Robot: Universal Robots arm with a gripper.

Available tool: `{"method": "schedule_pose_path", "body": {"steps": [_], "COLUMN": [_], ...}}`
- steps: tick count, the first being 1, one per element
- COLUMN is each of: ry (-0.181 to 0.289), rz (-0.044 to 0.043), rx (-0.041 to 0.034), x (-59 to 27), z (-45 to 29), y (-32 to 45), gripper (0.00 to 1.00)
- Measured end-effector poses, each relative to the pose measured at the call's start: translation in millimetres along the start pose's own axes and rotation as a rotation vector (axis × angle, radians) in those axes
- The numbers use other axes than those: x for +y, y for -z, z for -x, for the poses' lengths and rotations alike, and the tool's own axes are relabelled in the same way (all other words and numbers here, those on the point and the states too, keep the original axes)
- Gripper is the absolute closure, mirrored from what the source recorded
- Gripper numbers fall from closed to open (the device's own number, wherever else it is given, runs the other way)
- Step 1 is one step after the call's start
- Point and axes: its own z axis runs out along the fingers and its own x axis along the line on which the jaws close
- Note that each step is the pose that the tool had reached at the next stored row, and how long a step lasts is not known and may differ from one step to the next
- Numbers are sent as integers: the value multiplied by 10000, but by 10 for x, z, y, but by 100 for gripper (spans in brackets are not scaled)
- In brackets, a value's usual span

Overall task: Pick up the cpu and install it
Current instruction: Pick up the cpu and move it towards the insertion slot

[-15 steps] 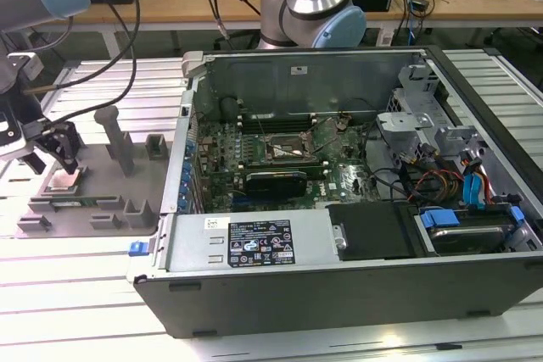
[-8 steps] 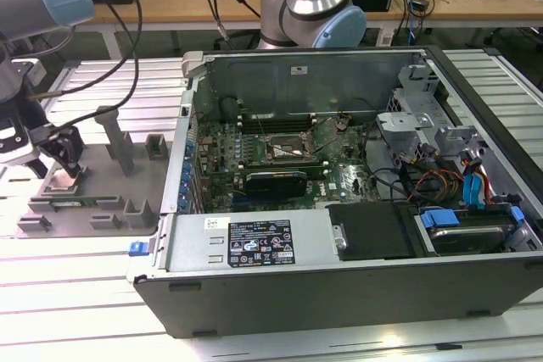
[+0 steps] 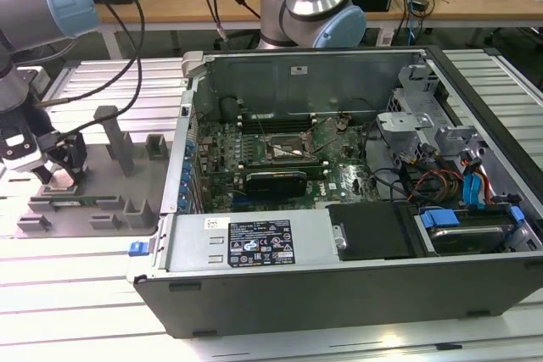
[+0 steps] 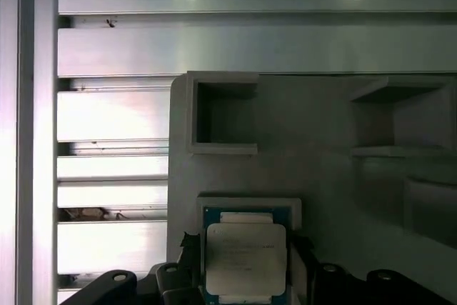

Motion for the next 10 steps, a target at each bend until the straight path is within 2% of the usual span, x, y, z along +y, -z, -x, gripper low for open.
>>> {"method": "schedule_pose_path", "body": {"steps": [10], "ry": [11], "rz": [0], "rx": [0], "x": [0], "z": [12], "y": [-1], "gripper": [40]}}
